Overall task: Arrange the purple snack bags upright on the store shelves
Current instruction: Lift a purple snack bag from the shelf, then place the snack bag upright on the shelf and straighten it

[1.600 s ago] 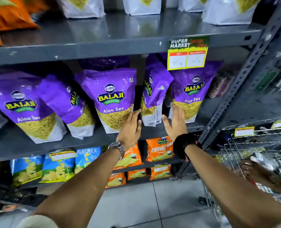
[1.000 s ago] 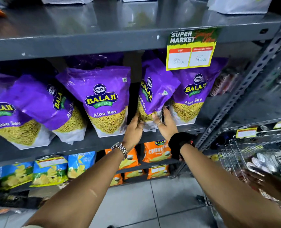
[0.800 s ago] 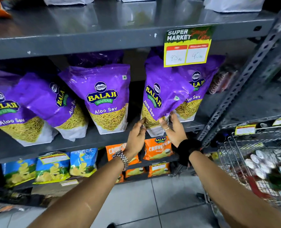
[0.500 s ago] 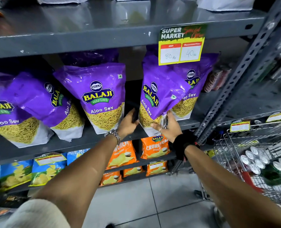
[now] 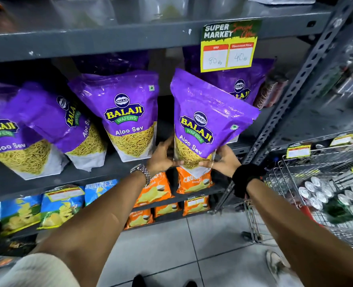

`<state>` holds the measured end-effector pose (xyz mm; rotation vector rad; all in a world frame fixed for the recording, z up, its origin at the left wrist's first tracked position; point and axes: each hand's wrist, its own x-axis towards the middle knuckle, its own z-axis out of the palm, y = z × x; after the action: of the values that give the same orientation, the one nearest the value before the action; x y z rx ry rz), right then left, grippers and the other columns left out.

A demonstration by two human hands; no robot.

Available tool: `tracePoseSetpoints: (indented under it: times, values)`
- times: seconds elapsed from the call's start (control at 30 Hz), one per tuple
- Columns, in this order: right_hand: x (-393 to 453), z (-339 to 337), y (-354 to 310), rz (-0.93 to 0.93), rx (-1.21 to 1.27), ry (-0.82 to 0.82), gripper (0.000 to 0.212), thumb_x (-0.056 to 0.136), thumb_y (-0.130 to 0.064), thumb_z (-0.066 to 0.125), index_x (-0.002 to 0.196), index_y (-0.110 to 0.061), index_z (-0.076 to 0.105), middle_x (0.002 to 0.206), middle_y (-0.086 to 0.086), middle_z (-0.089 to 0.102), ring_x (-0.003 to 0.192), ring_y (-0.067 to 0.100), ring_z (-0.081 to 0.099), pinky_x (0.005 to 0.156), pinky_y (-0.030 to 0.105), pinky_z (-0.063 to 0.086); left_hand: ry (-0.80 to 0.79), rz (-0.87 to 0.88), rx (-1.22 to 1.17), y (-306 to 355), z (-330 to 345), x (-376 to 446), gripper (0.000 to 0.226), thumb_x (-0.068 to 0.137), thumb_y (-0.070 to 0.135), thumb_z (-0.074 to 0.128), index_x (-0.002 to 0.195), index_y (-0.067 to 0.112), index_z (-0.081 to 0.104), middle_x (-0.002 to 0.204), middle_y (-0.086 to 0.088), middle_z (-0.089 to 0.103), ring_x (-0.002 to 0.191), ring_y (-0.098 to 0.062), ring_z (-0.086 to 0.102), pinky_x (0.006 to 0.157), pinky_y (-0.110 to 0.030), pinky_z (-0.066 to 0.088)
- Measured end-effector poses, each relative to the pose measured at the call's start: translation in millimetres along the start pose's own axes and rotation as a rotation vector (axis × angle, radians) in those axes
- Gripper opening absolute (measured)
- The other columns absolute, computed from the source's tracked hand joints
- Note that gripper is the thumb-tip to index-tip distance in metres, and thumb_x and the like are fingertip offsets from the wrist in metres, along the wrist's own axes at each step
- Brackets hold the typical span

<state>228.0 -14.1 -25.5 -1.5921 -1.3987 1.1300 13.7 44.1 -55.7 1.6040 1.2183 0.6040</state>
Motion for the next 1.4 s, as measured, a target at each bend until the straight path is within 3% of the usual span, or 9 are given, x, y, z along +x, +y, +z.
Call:
tracePoseSetpoints:
  times: [0.13,0.23,0.33,0.47,0.57,0.77,1.0,1.13,1.4]
  values:
    - [-23.5,-7.5,-2.7,-0.047,0.001,-0.105,0.072,0.058,-0.003,0.083,0.122,-0.002,0.049,0.120,0.015,0.062,0.086,-0.007,0.064,0.077,0.011,0.053,0.039,0.044,-0.012,8.0,3.9,-31.8,0.103,0.043,0.030,0.091,0.133,0.017,0.042,0.135,-0.009,0.053,0.128,-0.024,0.049,0.112,-0.039,0.036]
    - [-41.7,-10.9,-12.9,-0.071,-0.012,-0.193,0.072,0.054,-0.011,0.081,0.119,-0.005,0.050,0.119,0.012,0.062,0.099,0.012,0.062,0.093,0.035,0.052,0.027,0.066,-0.151,11.5,4.2,-61.2,0.107,0.035,0.032,0.093,0.126,0.015,0.041,0.130,-0.007,0.057,0.124,-0.023,0.054,0.104,-0.047,0.045]
    - [-57.8,-16.8,-31.8,-0.134,-0.020,-0.284,0.056,0.062,-0.001,0.080,0.104,-0.027,0.054,0.111,0.001,0.063,0.091,-0.004,0.064,0.097,0.042,0.049,0.032,0.112,-0.178,26.2,-0.4,-93.1,0.093,0.037,0.027,0.093,0.115,0.020,0.042,0.121,-0.002,0.061,0.118,-0.019,0.058,0.099,-0.044,0.050]
    - [-80.4,-22.7,-83.1,-0.267,-0.013,-0.357,0.066,0.049,-0.044,0.085,0.106,-0.029,0.055,0.115,-0.001,0.063,0.105,0.007,0.061,0.098,0.032,0.049,0.134,0.233,-0.159,61.4,-18.1,-129.7,0.090,0.042,0.025,0.091,0.115,0.026,0.039,0.119,0.009,0.059,0.111,0.002,0.059,0.095,-0.024,0.049]
    - [-92.0,-29.1,-132.0,-0.370,0.000,-0.362,0.069,0.052,-0.050,0.081,0.111,-0.026,0.054,0.112,-0.008,0.067,0.106,0.007,0.060,0.094,0.026,0.050,0.226,0.347,-0.139,97.0,-39.2,-150.0,0.089,0.037,0.039,0.090,0.111,0.034,0.040,0.113,0.014,0.060,0.104,0.008,0.060,0.089,-0.015,0.049]
    - [-106.9,-51.5,-232.2,-0.548,0.131,-0.299,0.027,0.061,-0.025,0.068,0.088,-0.029,0.069,0.082,-0.028,0.073,0.082,-0.012,0.064,0.073,0.005,0.048,0.439,0.515,-0.116,187.7,-84.8,-170.5,0.082,0.033,0.048,0.089,0.099,0.035,0.042,0.104,0.014,0.063,0.095,0.002,0.063,0.086,-0.020,0.052]
    - [-71.8,-69.0,-311.2,-0.746,0.336,-0.083,0.039,0.085,0.015,0.043,0.078,-0.022,0.049,0.056,-0.030,0.067,0.060,-0.020,0.058,0.061,-0.001,0.044,0.645,0.686,-0.047,276.0,-127.1,-154.3,0.087,0.043,0.042,0.089,0.113,0.022,0.041,0.110,0.017,0.060,0.101,0.012,0.058,0.091,-0.016,0.047]
    - [-36.5,-69.7,-332.2,-0.790,0.344,-0.022,0.026,0.089,0.006,0.046,0.099,-0.016,0.057,0.073,-0.030,0.071,0.074,-0.018,0.060,0.067,0.001,0.045,0.734,0.655,-0.032,292.5,-143.1,-122.0,0.096,0.043,0.050,0.086,0.121,0.021,0.038,0.122,0.006,0.061,0.116,-0.010,0.058,0.102,-0.038,0.047]
    - [34.6,-69.8,-333.8,-0.748,0.343,0.172,0.042,0.090,0.001,0.049,0.131,0.002,0.043,0.122,0.003,0.051,0.074,-0.024,0.058,0.071,-0.001,0.046,0.716,0.477,-0.098,301.4,-146.5,-49.3,0.087,0.052,0.047,0.083,0.118,0.015,0.035,0.120,-0.003,0.061,0.111,-0.017,0.059,0.100,-0.039,0.048]
